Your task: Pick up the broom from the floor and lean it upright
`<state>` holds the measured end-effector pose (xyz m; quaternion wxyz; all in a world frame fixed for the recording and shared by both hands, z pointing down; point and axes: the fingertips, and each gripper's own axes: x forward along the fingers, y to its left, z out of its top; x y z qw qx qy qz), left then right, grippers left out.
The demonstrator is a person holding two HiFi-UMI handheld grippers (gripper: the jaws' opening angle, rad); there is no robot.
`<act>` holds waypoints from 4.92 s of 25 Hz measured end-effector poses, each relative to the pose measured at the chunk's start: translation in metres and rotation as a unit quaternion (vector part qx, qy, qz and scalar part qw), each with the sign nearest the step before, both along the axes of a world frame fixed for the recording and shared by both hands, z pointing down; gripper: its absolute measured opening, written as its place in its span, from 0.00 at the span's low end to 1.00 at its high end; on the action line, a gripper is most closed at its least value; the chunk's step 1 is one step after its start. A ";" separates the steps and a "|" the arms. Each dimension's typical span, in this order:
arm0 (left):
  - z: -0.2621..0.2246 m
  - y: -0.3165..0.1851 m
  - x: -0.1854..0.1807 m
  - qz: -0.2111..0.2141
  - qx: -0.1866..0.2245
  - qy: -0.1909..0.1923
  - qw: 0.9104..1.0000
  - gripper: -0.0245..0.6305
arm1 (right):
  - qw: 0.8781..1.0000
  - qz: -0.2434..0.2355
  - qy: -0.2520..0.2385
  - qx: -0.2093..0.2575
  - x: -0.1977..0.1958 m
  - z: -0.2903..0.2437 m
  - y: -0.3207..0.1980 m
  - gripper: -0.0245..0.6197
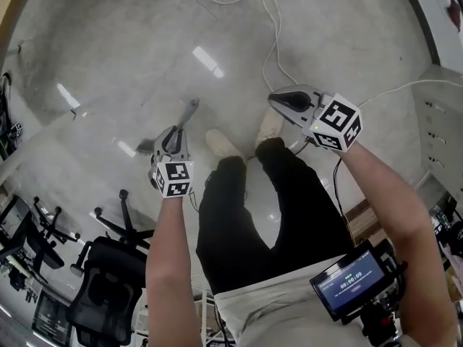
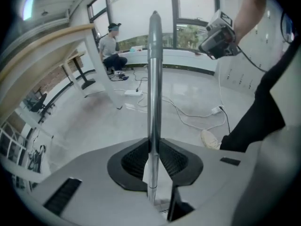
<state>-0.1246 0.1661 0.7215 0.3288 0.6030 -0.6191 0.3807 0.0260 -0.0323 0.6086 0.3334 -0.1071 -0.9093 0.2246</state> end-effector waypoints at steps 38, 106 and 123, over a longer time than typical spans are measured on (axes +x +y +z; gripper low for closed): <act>-0.100 -0.004 -0.234 -0.407 0.098 0.003 0.908 0.15 | 0.997 -0.032 -0.050 -0.041 -0.180 -0.111 0.018 0.07; -0.147 0.098 -0.169 -0.459 0.128 0.019 0.879 0.05 | 0.990 -0.137 -0.039 -0.018 -0.203 -0.131 0.049 0.07; -0.321 0.102 -0.049 -0.392 0.234 0.043 0.889 0.05 | 0.982 -0.152 -0.108 0.000 -0.163 -0.242 0.047 0.07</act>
